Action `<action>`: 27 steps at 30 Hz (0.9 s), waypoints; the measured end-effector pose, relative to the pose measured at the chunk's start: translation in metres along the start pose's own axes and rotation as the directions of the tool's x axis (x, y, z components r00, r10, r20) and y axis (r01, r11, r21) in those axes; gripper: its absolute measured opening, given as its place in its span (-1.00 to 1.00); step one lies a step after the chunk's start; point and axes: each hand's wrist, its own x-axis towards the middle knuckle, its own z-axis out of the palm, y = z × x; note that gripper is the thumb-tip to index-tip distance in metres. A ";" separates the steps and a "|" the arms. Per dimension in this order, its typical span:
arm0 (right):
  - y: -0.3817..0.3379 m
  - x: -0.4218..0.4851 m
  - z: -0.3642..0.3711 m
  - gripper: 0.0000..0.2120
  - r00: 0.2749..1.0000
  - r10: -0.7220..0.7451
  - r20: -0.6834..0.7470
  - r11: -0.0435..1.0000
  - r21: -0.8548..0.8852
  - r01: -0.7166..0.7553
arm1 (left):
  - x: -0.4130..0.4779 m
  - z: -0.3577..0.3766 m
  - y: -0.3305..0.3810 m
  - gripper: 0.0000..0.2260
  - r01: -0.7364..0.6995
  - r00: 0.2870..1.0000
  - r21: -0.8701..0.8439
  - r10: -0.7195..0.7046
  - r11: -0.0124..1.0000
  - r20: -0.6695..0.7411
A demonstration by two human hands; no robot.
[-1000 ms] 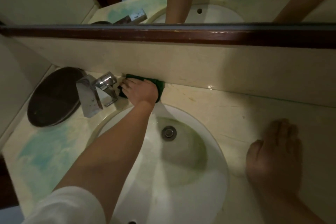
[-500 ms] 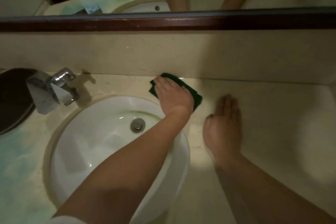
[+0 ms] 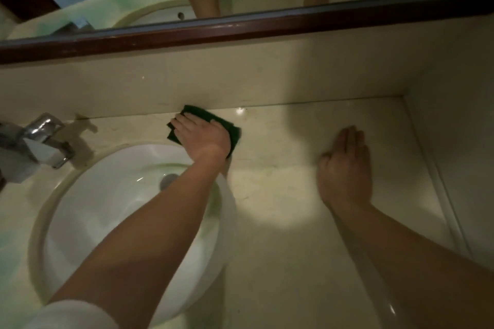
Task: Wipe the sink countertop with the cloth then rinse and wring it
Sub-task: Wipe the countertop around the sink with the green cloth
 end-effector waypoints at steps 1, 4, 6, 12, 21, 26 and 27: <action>0.001 0.001 0.000 -0.36 1.000 0.007 0.007 1.000 0.000 -0.007 | -0.005 0.002 0.018 -0.40 -0.014 1.000 -0.002 0.014 1.000 0.008; 0.004 0.003 0.002 -0.35 0.999 0.011 0.041 0.999 -0.038 -0.010 | -0.027 0.005 0.065 -0.38 -0.012 0.999 -0.056 0.015 0.998 0.048; 0.005 0.004 0.004 -0.35 0.999 0.001 0.045 0.999 -0.041 0.001 | -0.047 0.005 0.098 -0.38 -0.040 0.994 -0.084 0.048 0.996 0.099; 0.009 0.007 0.008 -0.37 1.000 -0.004 0.027 1.000 0.012 0.003 | -0.091 0.009 0.160 -0.36 -0.113 0.981 -0.134 0.132 0.985 0.139; 0.014 0.006 0.005 -0.44 1.000 -0.024 0.016 0.997 0.073 0.023 | -0.107 0.020 0.142 -0.37 -0.576 0.813 -0.042 0.577 0.817 0.072; 0.009 0.003 -0.005 -0.38 0.999 -0.010 0.032 0.999 0.031 0.009 | -0.070 0.021 0.043 -0.37 -0.607 0.790 -0.010 0.603 0.794 -0.111; 0.009 0.003 -0.005 -0.38 0.999 -0.008 0.033 1.000 0.027 0.007 | -0.061 0.019 0.028 -0.36 -0.529 0.842 0.004 0.525 0.849 -0.127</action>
